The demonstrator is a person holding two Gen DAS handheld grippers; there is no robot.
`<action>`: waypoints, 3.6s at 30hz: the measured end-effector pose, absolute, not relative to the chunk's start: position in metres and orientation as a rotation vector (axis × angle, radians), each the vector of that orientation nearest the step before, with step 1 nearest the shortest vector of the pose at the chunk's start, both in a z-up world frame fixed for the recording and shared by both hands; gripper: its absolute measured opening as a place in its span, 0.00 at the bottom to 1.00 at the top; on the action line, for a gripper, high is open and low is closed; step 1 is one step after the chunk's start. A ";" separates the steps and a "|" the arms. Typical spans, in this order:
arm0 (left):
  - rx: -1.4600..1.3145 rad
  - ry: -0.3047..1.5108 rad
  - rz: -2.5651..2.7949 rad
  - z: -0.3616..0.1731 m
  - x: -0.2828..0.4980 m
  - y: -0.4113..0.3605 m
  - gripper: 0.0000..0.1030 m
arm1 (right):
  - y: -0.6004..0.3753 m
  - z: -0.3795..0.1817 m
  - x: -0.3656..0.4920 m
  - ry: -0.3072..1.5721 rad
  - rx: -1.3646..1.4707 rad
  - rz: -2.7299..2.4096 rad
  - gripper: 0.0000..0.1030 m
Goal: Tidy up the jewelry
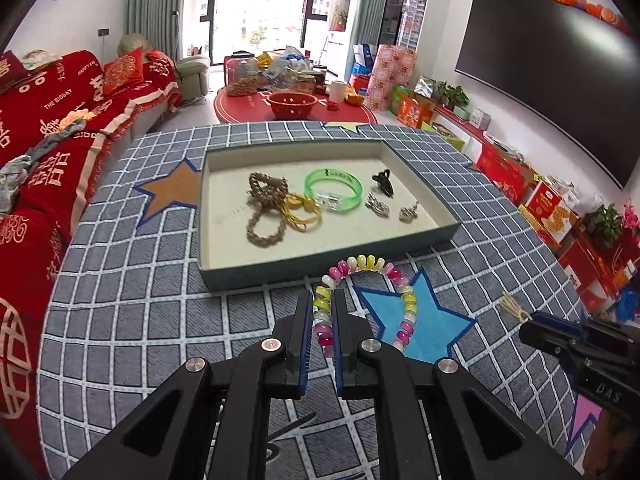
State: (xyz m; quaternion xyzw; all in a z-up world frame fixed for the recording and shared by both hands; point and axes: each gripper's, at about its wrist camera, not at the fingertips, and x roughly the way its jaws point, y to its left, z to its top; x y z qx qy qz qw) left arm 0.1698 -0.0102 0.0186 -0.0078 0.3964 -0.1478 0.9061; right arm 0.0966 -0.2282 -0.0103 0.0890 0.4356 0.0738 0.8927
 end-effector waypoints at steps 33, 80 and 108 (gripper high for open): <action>-0.029 0.805 -0.161 0.013 0.269 -0.005 0.21 | -0.229 0.006 0.256 0.882 0.208 0.143 0.19; 0.081 0.900 -0.073 -0.031 0.304 -0.026 0.22 | -0.224 -0.056 0.319 1.010 0.228 0.122 0.63; 0.098 0.864 -0.042 -0.017 0.303 -0.024 0.22 | -0.230 -0.027 0.300 0.951 0.271 0.141 0.65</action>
